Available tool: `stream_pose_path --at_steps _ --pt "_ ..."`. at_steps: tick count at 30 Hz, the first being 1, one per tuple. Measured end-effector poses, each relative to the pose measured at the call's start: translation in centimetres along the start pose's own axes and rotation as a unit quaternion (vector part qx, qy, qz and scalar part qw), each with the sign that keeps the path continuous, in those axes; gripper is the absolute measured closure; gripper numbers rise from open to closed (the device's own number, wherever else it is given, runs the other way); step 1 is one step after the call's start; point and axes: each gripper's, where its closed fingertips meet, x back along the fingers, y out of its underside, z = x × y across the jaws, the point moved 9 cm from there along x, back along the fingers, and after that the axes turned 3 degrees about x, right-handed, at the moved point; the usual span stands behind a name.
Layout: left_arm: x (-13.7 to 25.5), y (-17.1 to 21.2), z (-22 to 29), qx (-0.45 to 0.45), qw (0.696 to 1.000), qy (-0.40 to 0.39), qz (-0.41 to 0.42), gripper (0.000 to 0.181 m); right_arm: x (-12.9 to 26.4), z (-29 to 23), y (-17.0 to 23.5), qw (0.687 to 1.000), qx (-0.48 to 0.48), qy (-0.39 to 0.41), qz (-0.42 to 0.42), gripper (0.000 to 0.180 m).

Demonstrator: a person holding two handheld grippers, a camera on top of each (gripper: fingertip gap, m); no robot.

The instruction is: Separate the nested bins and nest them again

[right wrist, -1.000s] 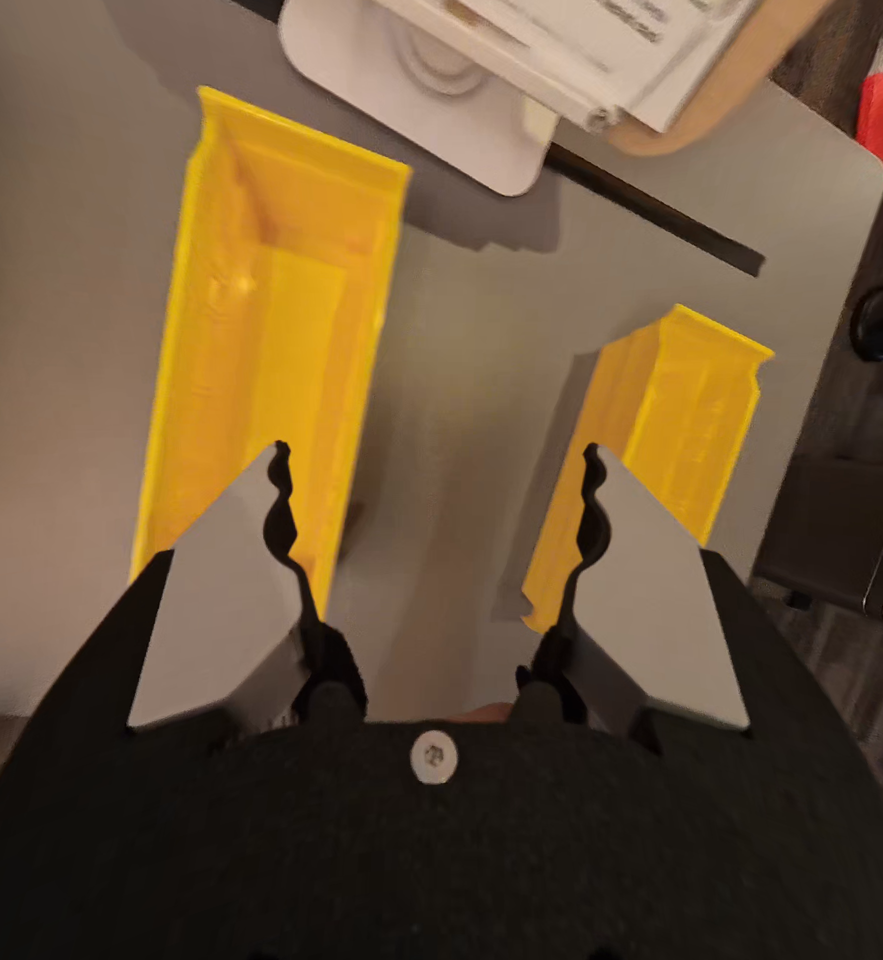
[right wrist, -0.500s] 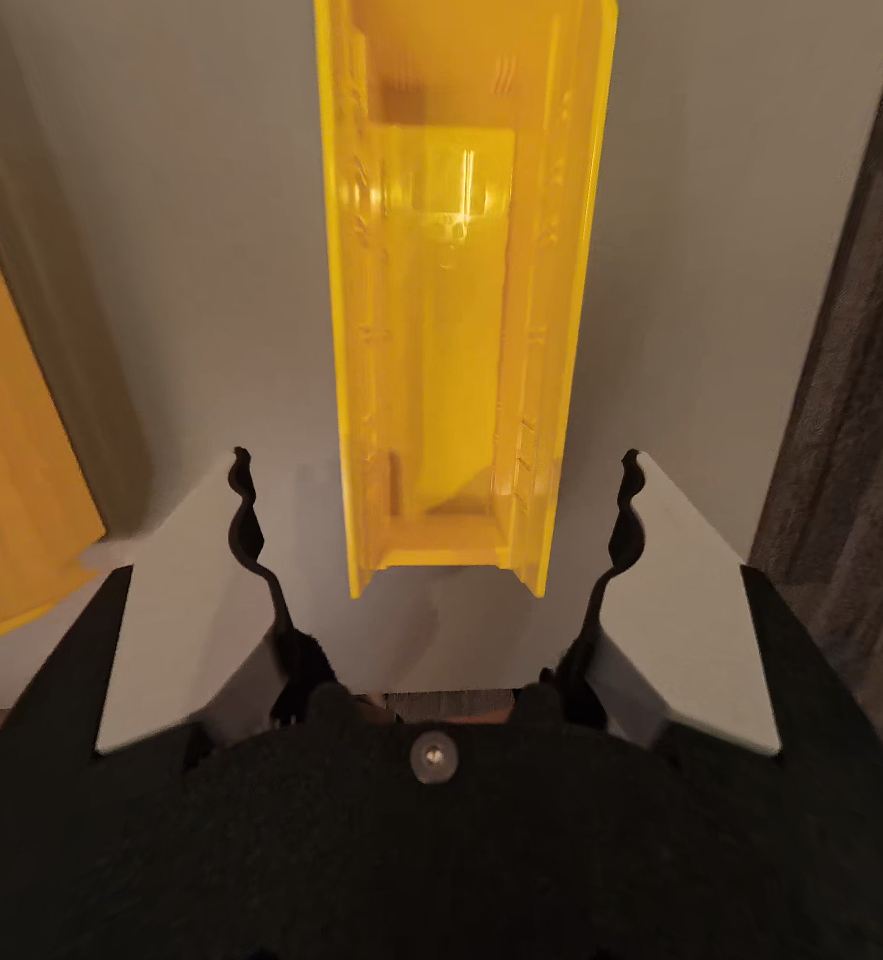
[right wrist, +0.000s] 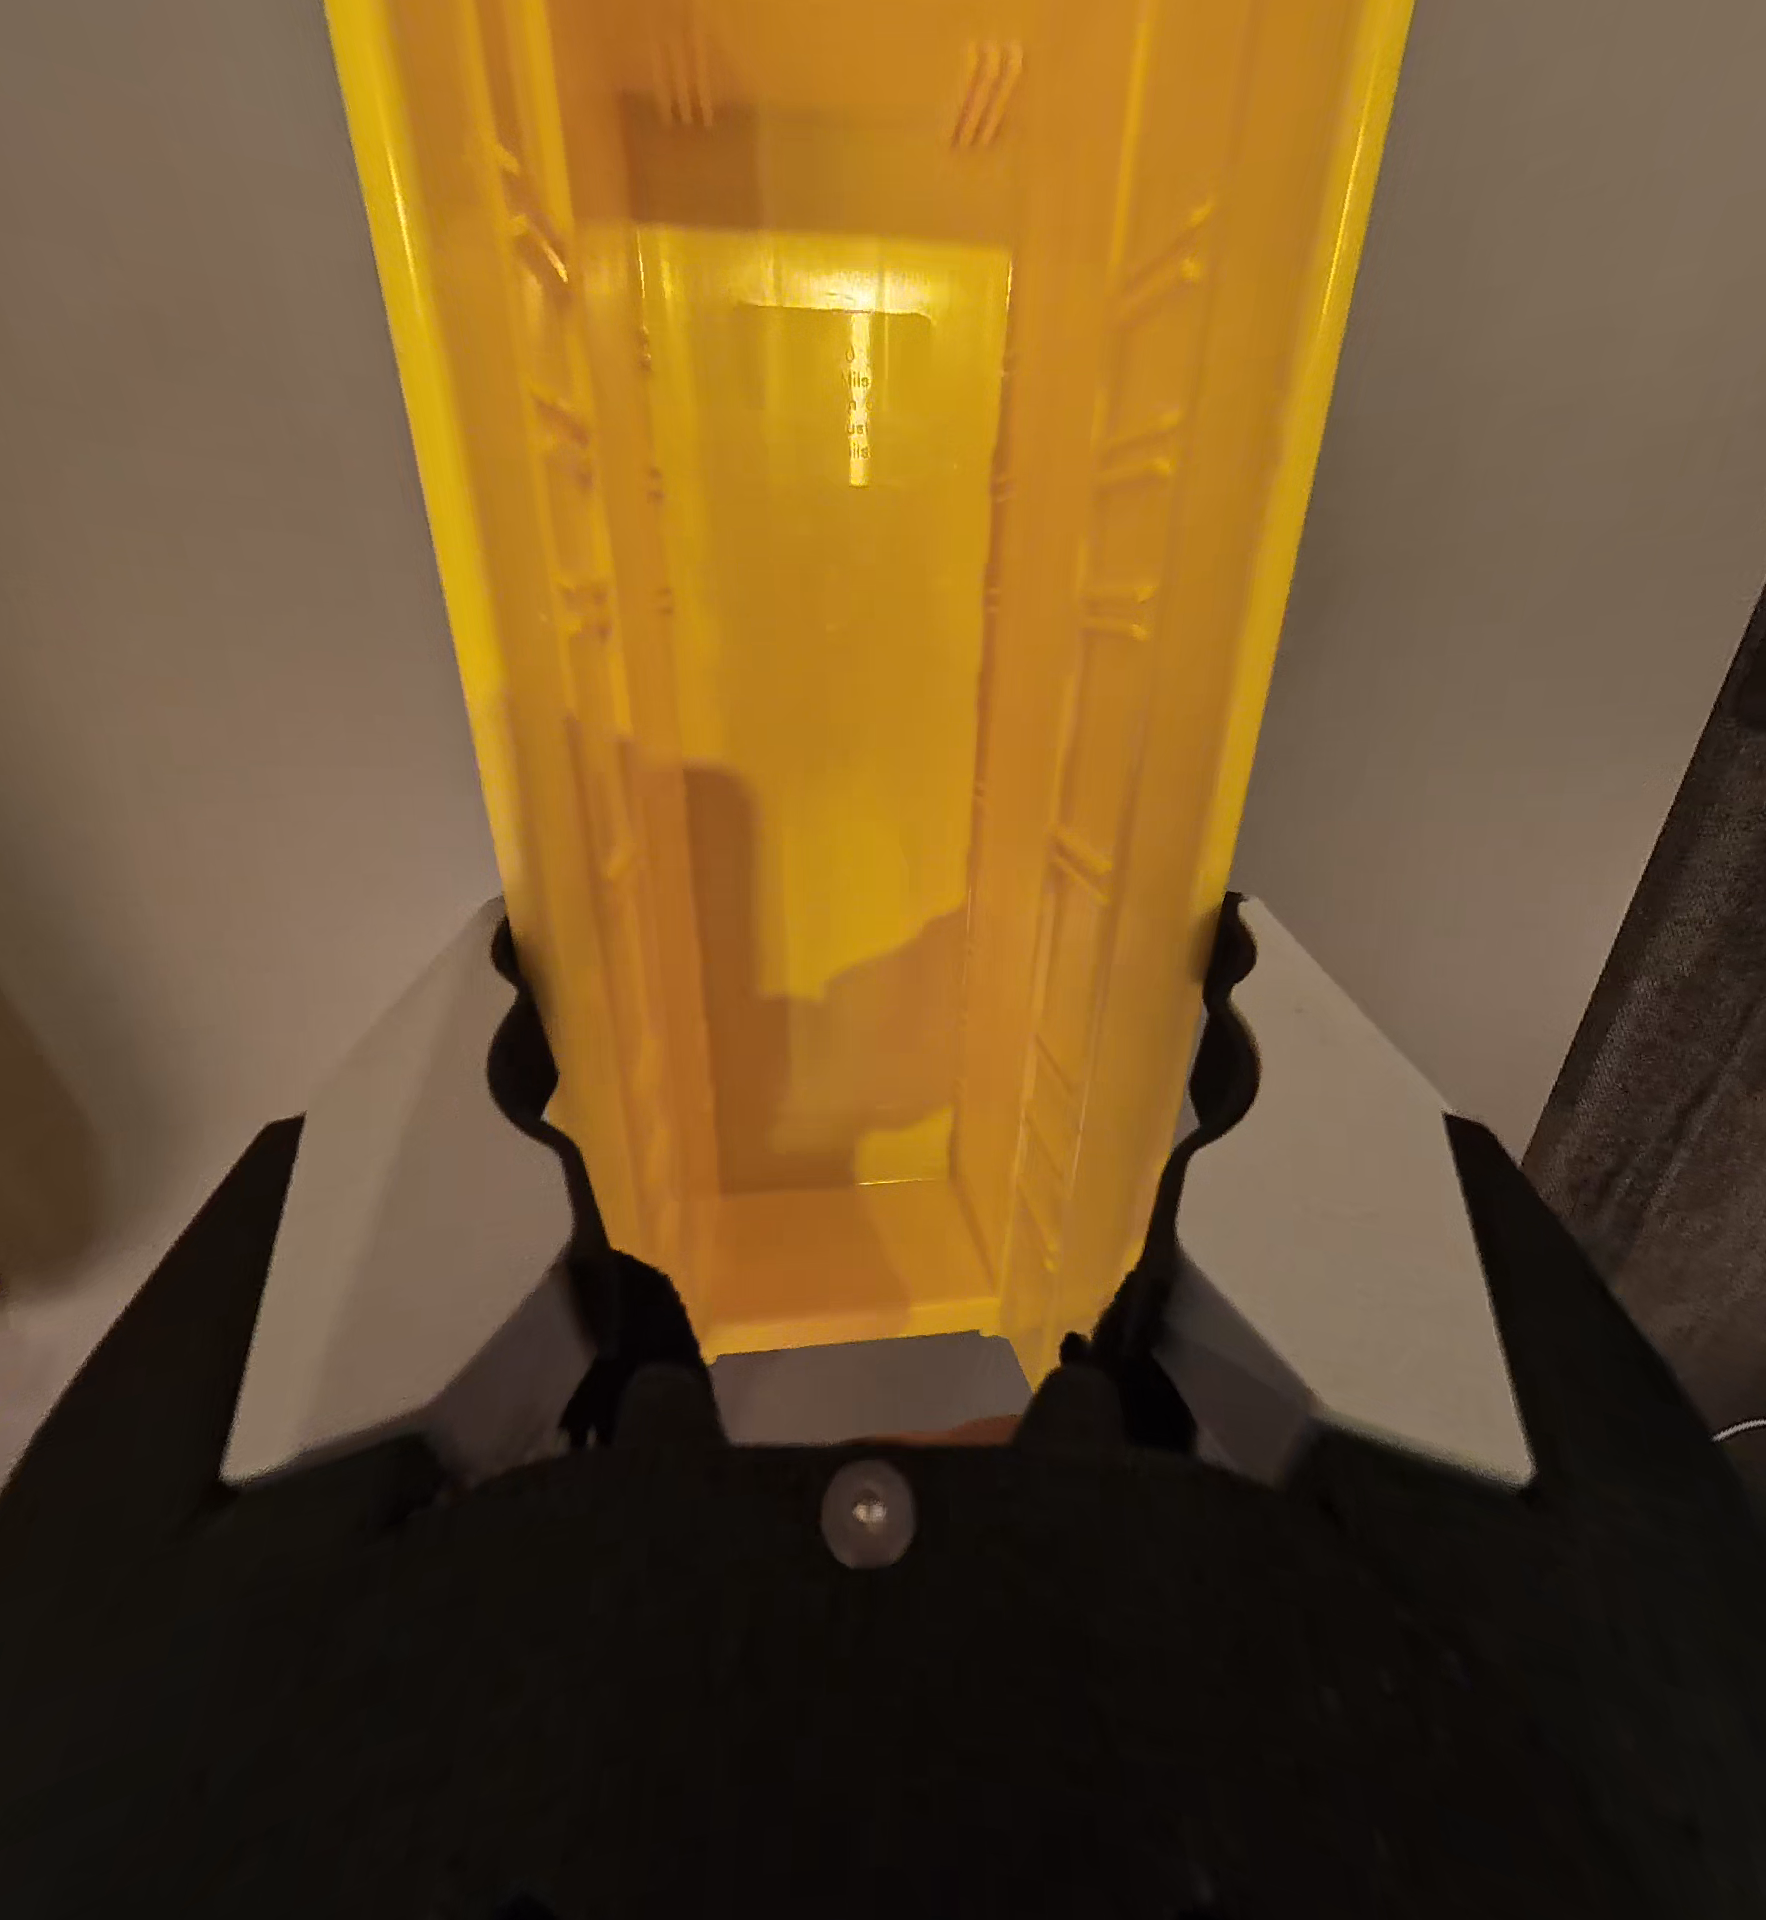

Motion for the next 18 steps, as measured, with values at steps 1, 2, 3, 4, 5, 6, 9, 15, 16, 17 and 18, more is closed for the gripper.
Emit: stream_pose_path --at_steps 1,2,3,4,5,6,9,15,16,17,18 --pt "0.0 0.0 0.0 0.003 1.000 0.002 -0.001 0.126 0.1 0.1 -0.2 1.000 0.000 0.002 0.001 0.059" --pt "-0.1 0.0 0.0 0.004 1.000 0.004 -0.002 0.126 0.2 0.2 -0.4 1.000 0.000 0.004 0.000 0.065" --pt "-0.1 0.0 0.0 0.004 1.000 0.005 -0.003 0.126 0.3 0.3 -0.5 1.000 0.000 0.004 -0.003 0.070" --pt "-0.1 0.0 0.0 0.002 1.000 0.004 -0.004 0.126 0.3 0.4 -0.6 1.000 -0.001 0.003 -0.004 0.073" --pt "-0.1 0.0 0.0 0.000 1.000 0.003 -0.004 0.126 0.4 0.4 -0.6 1.000 0.000 0.002 -0.005 0.077" --pt "-0.1 0.0 0.0 -0.002 1.000 0.003 -0.003 0.126 0.4 0.5 -0.5 1.000 0.003 -0.001 -0.006 0.079" --pt "0.0 0.0 0.1 -0.007 1.000 0.001 -0.002 0.126 0.8 0.8 -0.3 1.000 -0.001 -0.008 -0.003 0.083" --pt "-0.1 -0.1 0.4 -0.011 1.000 0.004 -0.002 0.126 4.1 1.2 -0.2 1.000 0.003 0.026 0.007 0.084" --pt "-0.1 -0.1 0.5 -0.012 1.000 0.005 -0.001 0.126 5.2 1.0 -0.3 0.999 0.003 0.029 0.013 0.084" --pt "-0.2 -0.2 0.6 -0.013 1.000 0.006 -0.002 0.126 6.5 0.5 -0.5 0.999 0.002 0.031 0.022 0.084" --pt "-0.3 -0.2 0.7 -0.015 1.000 0.007 -0.003 0.126 7.8 -0.1 -0.7 0.999 0.001 0.029 0.028 0.084"
